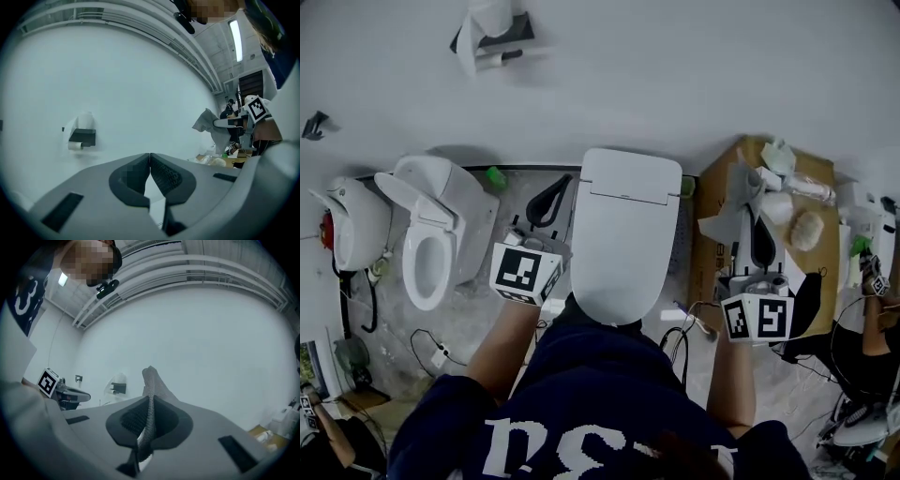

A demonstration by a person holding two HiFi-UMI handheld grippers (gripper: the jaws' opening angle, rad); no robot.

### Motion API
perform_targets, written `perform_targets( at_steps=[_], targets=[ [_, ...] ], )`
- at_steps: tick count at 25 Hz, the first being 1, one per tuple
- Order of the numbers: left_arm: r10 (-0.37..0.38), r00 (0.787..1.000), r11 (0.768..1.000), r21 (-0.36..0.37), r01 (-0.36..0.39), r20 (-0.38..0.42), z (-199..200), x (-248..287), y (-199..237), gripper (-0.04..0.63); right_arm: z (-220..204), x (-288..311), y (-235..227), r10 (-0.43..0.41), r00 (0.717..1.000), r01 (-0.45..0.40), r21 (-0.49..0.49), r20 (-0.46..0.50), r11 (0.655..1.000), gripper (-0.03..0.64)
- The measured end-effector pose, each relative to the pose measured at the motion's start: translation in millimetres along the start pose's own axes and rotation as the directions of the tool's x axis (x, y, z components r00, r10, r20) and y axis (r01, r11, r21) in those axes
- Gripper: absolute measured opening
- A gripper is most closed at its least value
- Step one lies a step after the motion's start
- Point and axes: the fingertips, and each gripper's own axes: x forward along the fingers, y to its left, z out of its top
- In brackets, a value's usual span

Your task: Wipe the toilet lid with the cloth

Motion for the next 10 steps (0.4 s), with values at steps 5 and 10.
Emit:
perform_targets(
  at_steps=[5, 10],
  targets=[
    [-0.009, 0.999, 1.0, -0.015, 0.01, 0.053, 28.3, -20.1, -17.2, 0.021, 20.4, -19.6, 13.0, 0.013, 0.999, -0.013, -0.017, 0.033, 1.0, 0.021],
    [-0.014, 0.993, 1.0, -0.024, 0.017, 0.118, 61.7, -41.2, -27.8, 0.021, 37.7, -30.8, 30.6, 0.037, 0.998, -0.034, -0.056, 0.042, 0.998, 0.021]
  ],
)
